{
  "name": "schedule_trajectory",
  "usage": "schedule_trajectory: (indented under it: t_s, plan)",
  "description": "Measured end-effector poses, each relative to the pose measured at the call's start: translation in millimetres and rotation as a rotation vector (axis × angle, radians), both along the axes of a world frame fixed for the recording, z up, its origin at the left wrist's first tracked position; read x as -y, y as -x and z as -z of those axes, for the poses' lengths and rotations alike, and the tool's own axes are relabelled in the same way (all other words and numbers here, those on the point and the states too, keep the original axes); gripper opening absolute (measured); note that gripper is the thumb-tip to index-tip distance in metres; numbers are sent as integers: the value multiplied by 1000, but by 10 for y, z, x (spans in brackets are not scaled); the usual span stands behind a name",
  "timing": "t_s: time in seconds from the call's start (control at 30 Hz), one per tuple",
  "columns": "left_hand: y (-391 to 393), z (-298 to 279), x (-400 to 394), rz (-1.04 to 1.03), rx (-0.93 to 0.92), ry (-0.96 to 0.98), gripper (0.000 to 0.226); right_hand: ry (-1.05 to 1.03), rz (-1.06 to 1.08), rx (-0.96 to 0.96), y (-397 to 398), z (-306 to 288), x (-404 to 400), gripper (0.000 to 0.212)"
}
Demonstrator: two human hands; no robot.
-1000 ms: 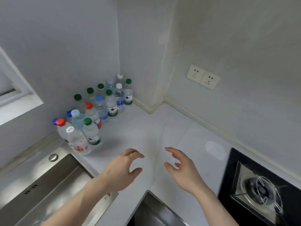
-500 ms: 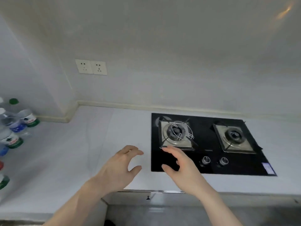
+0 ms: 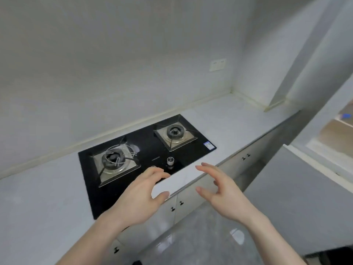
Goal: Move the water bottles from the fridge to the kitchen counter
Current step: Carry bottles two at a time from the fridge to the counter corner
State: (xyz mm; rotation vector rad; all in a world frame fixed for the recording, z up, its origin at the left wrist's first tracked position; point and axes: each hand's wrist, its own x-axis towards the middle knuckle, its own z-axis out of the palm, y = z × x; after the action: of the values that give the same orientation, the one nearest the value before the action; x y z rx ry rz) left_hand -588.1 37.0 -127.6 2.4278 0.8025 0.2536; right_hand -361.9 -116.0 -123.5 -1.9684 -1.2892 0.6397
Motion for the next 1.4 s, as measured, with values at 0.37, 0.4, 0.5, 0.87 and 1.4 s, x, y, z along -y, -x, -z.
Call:
schedule_trajectory:
  t_s: [0.37, 0.4, 0.5, 0.87, 1.4]
  plan:
    - [-1997, -336, 242, 491, 54, -35, 45, -43, 495, 65, -950, -155, 1191, 54]
    - [-2190, -344, 259, 531, 60, -32, 45, -51, 536, 69, -1036, -162, 1249, 55]
    - [-2585, -364, 269, 622, 68, -7, 44, -55, 627, 86, -1211, -184, 1328, 54]
    - [-3669, -526, -90, 801, 141, 103, 40, -84, 828, 152, -1924, -429, 1186, 53]
    - [-5032, -549, 576, 1139, 135, 186, 39, -151, 1179, 208, -2316, -513, 1974, 52]
